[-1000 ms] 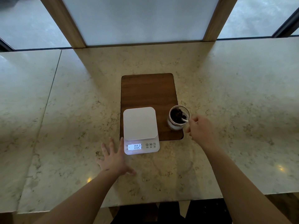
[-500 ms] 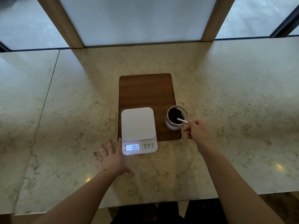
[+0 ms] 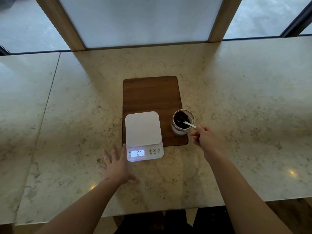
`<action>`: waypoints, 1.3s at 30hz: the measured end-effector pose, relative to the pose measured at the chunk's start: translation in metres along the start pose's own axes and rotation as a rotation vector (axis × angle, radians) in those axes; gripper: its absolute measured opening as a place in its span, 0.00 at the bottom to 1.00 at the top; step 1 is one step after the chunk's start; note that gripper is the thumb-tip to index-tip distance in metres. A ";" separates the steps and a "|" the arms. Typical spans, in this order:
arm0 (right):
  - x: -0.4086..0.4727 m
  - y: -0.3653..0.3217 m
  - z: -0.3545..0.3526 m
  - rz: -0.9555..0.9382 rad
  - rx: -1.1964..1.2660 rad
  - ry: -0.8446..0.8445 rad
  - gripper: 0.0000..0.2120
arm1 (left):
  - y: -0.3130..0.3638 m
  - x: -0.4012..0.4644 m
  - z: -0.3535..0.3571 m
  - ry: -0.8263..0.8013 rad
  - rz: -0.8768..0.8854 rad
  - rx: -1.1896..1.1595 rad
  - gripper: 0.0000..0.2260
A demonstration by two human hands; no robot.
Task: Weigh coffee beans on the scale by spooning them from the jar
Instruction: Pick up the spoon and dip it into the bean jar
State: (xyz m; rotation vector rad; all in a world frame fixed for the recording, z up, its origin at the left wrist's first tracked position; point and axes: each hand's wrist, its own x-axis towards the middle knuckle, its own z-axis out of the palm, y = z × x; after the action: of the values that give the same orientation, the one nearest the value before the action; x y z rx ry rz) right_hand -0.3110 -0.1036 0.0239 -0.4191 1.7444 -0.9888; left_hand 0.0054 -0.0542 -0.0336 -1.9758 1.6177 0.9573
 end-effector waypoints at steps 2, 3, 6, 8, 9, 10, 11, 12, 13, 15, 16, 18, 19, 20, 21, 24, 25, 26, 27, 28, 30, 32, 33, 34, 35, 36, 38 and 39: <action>-0.002 -0.001 0.000 0.008 0.028 0.003 0.09 | 0.000 0.000 0.000 -0.004 0.007 -0.004 0.72; -0.004 -0.002 0.000 0.009 0.037 0.008 0.09 | 0.000 -0.001 -0.001 -0.005 0.004 -0.002 0.72; -0.006 -0.003 -0.001 -0.001 0.049 0.019 0.09 | 0.002 -0.002 -0.002 -0.006 -0.005 0.008 0.72; -0.008 -0.004 -0.002 -0.014 0.048 0.024 0.08 | 0.002 -0.001 -0.002 -0.012 0.001 -0.001 0.72; -0.008 -0.004 -0.002 -0.021 0.049 0.026 0.08 | 0.001 -0.001 -0.002 -0.011 0.003 -0.002 0.72; -0.009 -0.003 -0.003 -0.027 0.048 0.029 0.07 | 0.001 -0.001 -0.002 -0.011 0.004 -0.003 0.72; -0.009 -0.003 -0.003 -0.031 0.046 0.030 0.07 | 0.000 -0.001 -0.002 -0.012 0.005 -0.005 0.72; -0.010 -0.003 -0.004 -0.035 0.042 0.031 0.08 | 0.000 0.000 -0.001 -0.012 0.006 -0.005 0.72; -0.010 -0.003 -0.005 -0.039 0.039 0.031 0.08 | 0.001 0.000 -0.001 -0.013 0.004 -0.004 0.72; -0.010 -0.002 -0.006 -0.044 0.038 0.030 0.08 | 0.001 0.000 -0.001 -0.015 -0.005 0.004 0.72; -0.010 -0.002 -0.006 -0.046 0.039 0.032 0.08 | 0.002 0.000 -0.002 -0.016 -0.008 0.008 0.73; -0.010 -0.002 -0.007 -0.049 0.034 0.038 0.08 | 0.002 -0.001 -0.002 -0.021 -0.010 0.008 0.72; -0.009 -0.002 -0.007 -0.050 0.034 0.039 0.08 | 0.002 -0.001 -0.003 -0.022 -0.008 0.005 0.72; -0.009 -0.001 -0.007 -0.051 0.035 0.040 0.08 | 0.002 -0.001 -0.003 -0.025 -0.005 0.000 0.72; -0.009 -0.001 -0.007 -0.053 0.037 0.041 0.09 | 0.002 -0.002 -0.003 -0.026 -0.003 -0.006 0.72; -0.009 -0.002 -0.008 -0.070 0.040 0.056 0.09 | 0.001 -0.003 -0.002 -0.032 0.003 -0.028 0.73; -0.009 -0.002 -0.009 -0.076 0.039 0.058 0.09 | 0.001 -0.003 -0.002 -0.034 0.003 -0.030 0.73; -0.010 -0.003 -0.009 -0.083 0.036 0.058 0.09 | 0.001 -0.004 -0.002 -0.035 0.002 -0.028 0.73; -0.010 -0.005 -0.009 -0.090 0.031 0.060 0.09 | 0.002 -0.004 -0.002 -0.035 0.001 -0.025 0.73; -0.010 -0.006 -0.009 -0.100 0.026 0.063 0.09 | 0.002 -0.003 -0.002 -0.037 0.001 -0.023 0.73; -0.012 -0.010 -0.008 -0.125 0.008 0.072 0.09 | 0.001 -0.002 -0.001 -0.034 0.006 -0.022 0.73; -0.014 -0.015 -0.005 -0.146 -0.004 0.077 0.09 | 0.000 0.000 0.000 -0.026 0.008 -0.028 0.73; -0.015 -0.018 -0.004 -0.155 -0.002 0.075 0.09 | 0.000 0.000 0.000 -0.021 0.004 -0.029 0.73; -0.017 -0.020 -0.002 -0.166 0.002 0.070 0.09 | 0.000 0.000 0.001 -0.015 -0.002 -0.026 0.73; -0.019 -0.023 0.000 -0.176 0.006 0.062 0.09 | 0.000 0.000 0.001 -0.011 -0.007 -0.022 0.73; -0.020 -0.025 0.003 -0.184 0.005 0.053 0.09 | 0.000 0.000 0.001 -0.010 -0.011 -0.018 0.73; -0.023 -0.027 0.010 -0.197 -0.007 0.036 0.09 | -0.001 0.000 0.001 -0.006 -0.014 -0.016 0.73; -0.025 -0.027 0.014 -0.203 -0.013 0.028 0.09 | -0.001 0.001 0.002 -0.001 -0.014 -0.014 0.73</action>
State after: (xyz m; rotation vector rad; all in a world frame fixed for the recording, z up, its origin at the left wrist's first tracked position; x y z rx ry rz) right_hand -0.2934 -0.1088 0.0585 -0.6023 1.7591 -1.1319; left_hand 0.0062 -0.0532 -0.0353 -1.9932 1.5987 0.9661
